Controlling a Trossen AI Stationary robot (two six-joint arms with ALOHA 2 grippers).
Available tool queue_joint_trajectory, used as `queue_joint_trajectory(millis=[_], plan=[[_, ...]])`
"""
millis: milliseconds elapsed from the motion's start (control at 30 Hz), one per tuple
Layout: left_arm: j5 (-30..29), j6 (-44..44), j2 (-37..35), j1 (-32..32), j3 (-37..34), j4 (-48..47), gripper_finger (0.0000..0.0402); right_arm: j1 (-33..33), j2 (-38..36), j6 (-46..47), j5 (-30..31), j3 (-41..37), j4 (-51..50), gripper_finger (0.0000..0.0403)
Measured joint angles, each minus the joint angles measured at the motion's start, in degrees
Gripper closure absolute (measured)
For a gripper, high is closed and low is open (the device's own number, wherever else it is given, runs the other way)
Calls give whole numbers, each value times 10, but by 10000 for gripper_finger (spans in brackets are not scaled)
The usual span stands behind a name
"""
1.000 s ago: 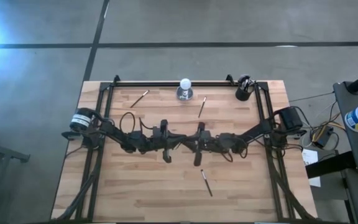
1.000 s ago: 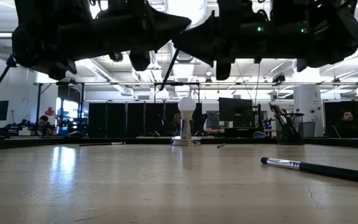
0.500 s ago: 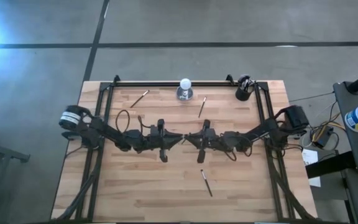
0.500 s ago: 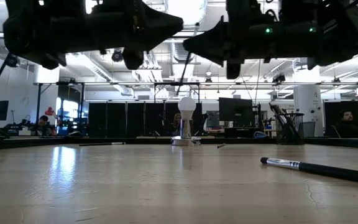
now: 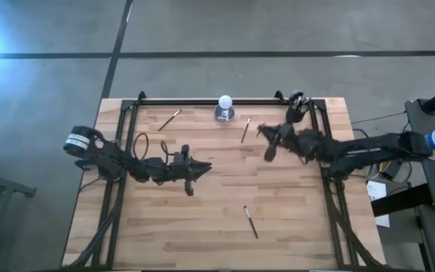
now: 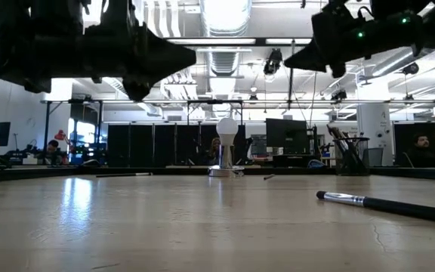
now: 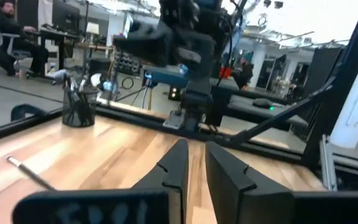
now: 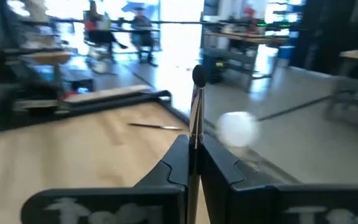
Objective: Pick & Place Makeup Supplies
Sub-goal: Put the makeup brush into the makeup holder
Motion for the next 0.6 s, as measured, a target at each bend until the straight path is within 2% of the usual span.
queue_joint_trajectory(millis=[133,300,433,600], plan=[[-2,4,0,1,-4,8,368,-101,-54,-20,-66,-1,-58,389],[-3,6,-1,1,-5,10,379,-232,-65,-32,-137,-2,-83,389],[-3,6,-1,1,-6,10,384,-304,-64,-57,-120,-1,-87,389],[-3,12,-1,1,-11,10,384,-372,-63,-74,-41,-3,-94,389]])
